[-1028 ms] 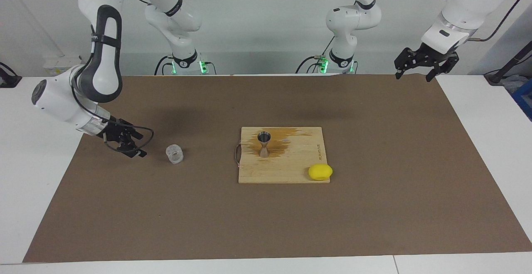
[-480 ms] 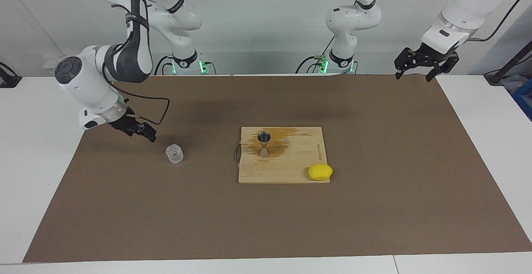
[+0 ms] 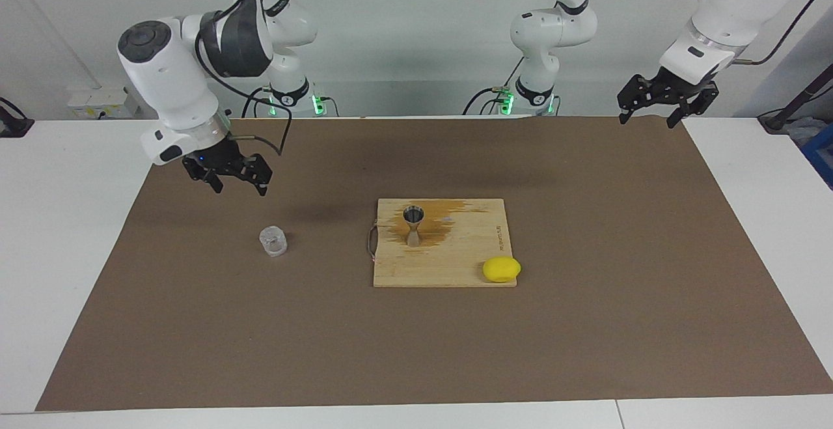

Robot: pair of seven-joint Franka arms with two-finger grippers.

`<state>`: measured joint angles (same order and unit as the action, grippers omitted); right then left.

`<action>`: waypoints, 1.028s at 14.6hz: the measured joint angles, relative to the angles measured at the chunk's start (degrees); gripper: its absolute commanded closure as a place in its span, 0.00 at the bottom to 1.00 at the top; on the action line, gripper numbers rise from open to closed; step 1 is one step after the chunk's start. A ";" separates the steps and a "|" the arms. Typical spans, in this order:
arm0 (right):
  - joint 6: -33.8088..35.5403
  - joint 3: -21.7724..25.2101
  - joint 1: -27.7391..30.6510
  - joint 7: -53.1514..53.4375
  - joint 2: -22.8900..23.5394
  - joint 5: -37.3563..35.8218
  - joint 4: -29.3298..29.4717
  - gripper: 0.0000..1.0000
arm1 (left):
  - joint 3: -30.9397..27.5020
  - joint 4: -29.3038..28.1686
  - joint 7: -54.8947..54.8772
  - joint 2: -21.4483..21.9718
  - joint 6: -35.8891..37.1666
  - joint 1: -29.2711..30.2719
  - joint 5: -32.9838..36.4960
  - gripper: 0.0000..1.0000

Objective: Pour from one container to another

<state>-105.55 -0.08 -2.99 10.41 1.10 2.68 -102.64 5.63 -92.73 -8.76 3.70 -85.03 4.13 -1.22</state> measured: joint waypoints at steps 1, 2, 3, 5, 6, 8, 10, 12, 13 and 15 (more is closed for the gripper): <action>2.36 0.00 -0.20 0.35 -0.25 -0.01 2.49 0.00 | 0.00 0.00 0.00 0.00 0.00 0.00 0.00 0.00; 4.43 0.01 -0.27 0.41 -0.34 -0.14 4.91 0.00 | 0.00 0.00 0.00 0.00 0.00 0.00 0.00 0.00; 6.17 0.03 -0.27 0.42 -0.35 -1.04 7.21 0.00 | 0.00 0.00 0.00 0.00 0.00 0.00 0.00 0.00; 8.65 0.03 -0.29 0.50 -0.34 -4.81 10.65 0.00 | 0.00 0.00 0.00 0.00 0.00 0.00 0.00 0.00; 10.41 0.04 -0.29 0.53 -0.31 -5.62 12.13 0.00 | 0.00 0.00 0.00 0.00 0.00 0.00 0.00 0.00; 14.63 0.14 -0.27 0.61 -0.30 -6.22 15.35 0.00 | 0.00 0.00 0.00 0.00 0.00 0.00 0.00 0.00; 17.92 0.44 -0.09 0.62 -0.29 -6.37 17.43 0.00 | 0.00 0.00 0.00 0.00 0.00 0.00 0.00 0.00; 20.49 0.68 0.27 0.62 -0.26 -6.32 18.82 0.00 | 0.00 0.00 0.00 0.00 0.00 0.00 0.00 0.00; 20.93 0.69 0.29 0.62 -0.26 -6.30 19.02 0.00 | 0.00 0.00 0.00 0.00 0.00 0.00 0.00 0.00; 21.55 0.60 0.16 0.62 -0.24 -6.29 18.64 0.00 | 0.00 0.00 0.00 0.00 0.00 0.00 0.00 0.00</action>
<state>-84.00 0.52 -2.82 11.03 0.86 -3.62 -84.00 5.64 -92.73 -8.76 3.70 -85.03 4.13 -1.22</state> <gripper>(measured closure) 0.000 0.000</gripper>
